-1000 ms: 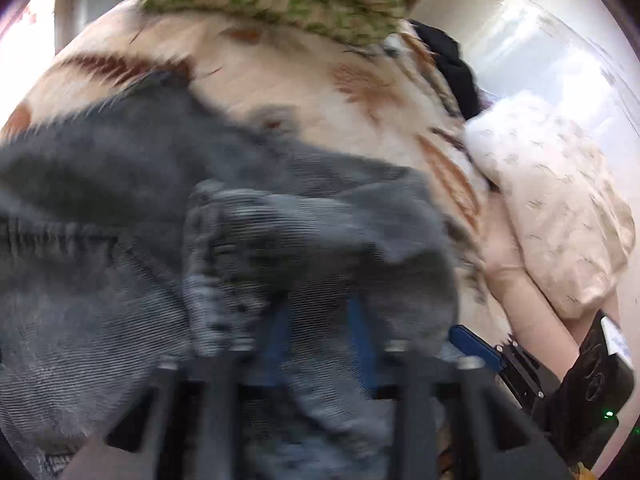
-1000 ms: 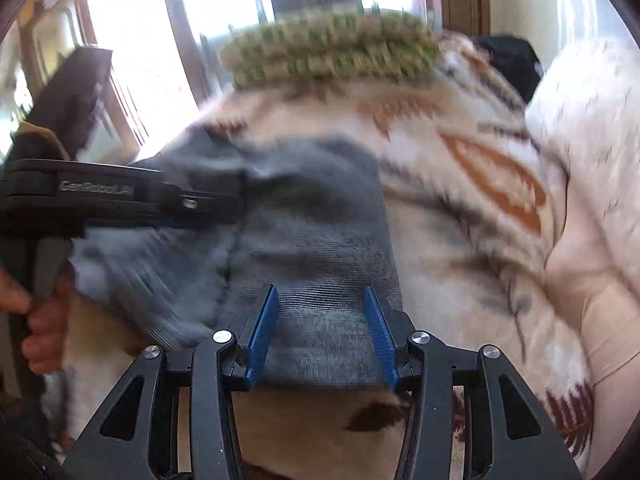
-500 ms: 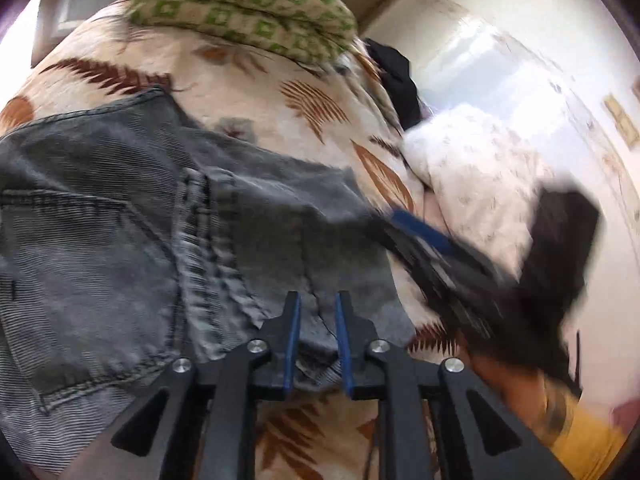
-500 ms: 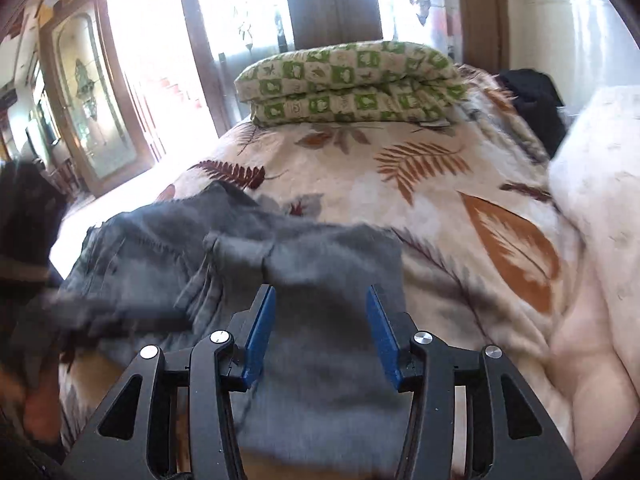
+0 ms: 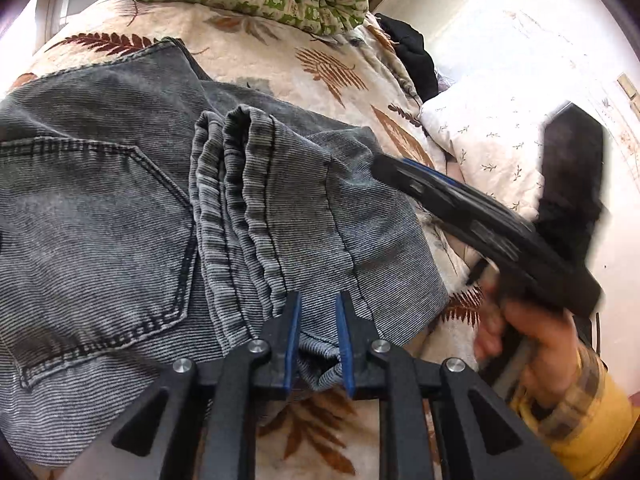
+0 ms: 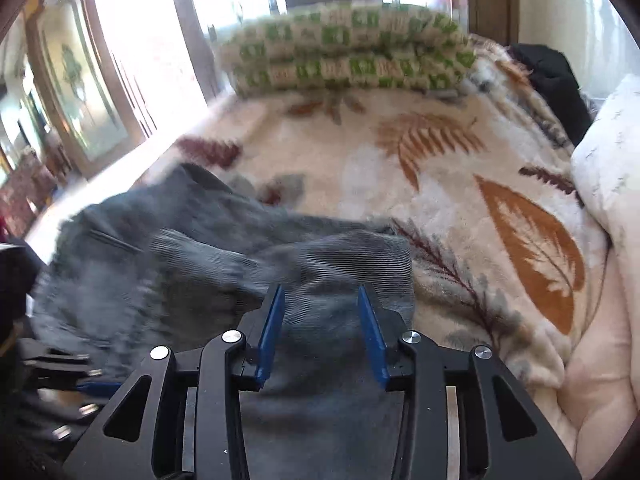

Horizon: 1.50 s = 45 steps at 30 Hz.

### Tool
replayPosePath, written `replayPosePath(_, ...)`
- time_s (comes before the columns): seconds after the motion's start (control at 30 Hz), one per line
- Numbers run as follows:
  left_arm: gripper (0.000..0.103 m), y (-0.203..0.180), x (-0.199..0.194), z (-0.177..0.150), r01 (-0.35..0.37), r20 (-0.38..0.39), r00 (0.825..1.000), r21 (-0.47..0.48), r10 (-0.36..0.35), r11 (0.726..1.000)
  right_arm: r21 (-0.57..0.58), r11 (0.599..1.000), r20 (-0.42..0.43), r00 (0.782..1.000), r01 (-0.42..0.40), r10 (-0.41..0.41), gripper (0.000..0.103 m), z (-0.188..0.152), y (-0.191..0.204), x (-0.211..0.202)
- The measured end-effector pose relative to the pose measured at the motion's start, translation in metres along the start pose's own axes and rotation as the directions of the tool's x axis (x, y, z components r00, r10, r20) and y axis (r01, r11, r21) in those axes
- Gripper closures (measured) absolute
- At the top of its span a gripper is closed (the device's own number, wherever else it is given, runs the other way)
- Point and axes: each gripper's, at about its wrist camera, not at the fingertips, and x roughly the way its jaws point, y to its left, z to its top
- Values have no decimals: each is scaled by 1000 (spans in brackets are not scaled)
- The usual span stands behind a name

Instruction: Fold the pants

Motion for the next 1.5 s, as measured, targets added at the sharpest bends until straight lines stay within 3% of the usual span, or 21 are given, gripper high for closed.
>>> replayPosePath(0.1,83,-1,3,-1,-13,1,1000,4,13,1000,5,1000,-4,1000,-21,21,60,-22,12,-12)
replayPosePath(0.23,83,-4,9,1,-30,2,1000,7,30,1000,-55,998,-117,993,7,-13,57,-49,22,18)
replayPosePath(0.3,83,-7,10,3,-38,9,999,8,38,999,-98,995,-95,995,19,-28,55,-50,28,14)
replayPosePath(0.43,79,-19,2,4,-88,20,996,44,88,995,-48,999,-52,999,2,-5,55,-38,30,-7)
replayPosePath(0.47,74,-22,-2,5,-105,32,994,55,104,993,-45,999,-37,999,2,-4,55,-36,32,-14)
replayPosePath(0.53,30,-28,-14,4,-182,73,982,82,177,980,-37,999,-13,1000,-3,2,53,-36,34,-27)
replayPosePath(0.57,25,-31,-22,4,-218,108,972,96,207,971,-32,1000,-7,1000,-2,2,52,-37,35,-32)
replayPosePath(0.83,25,-21,-61,0,-329,167,936,106,309,939,-36,999,14,999,-33,34,50,-44,52,-48)
replayPosePath(1.2,18,20,-71,-7,-386,109,919,60,378,921,-200,972,3,992,-119,122,39,-51,120,-44)
replayPosePath(1.27,16,30,-74,-8,-384,90,921,50,378,922,-227,964,-9,990,-139,141,39,-54,132,-41)
replayPosePath(1.5,16,63,-89,-3,-292,10,956,24,292,956,-269,943,-51,981,-196,189,39,-58,164,-27)
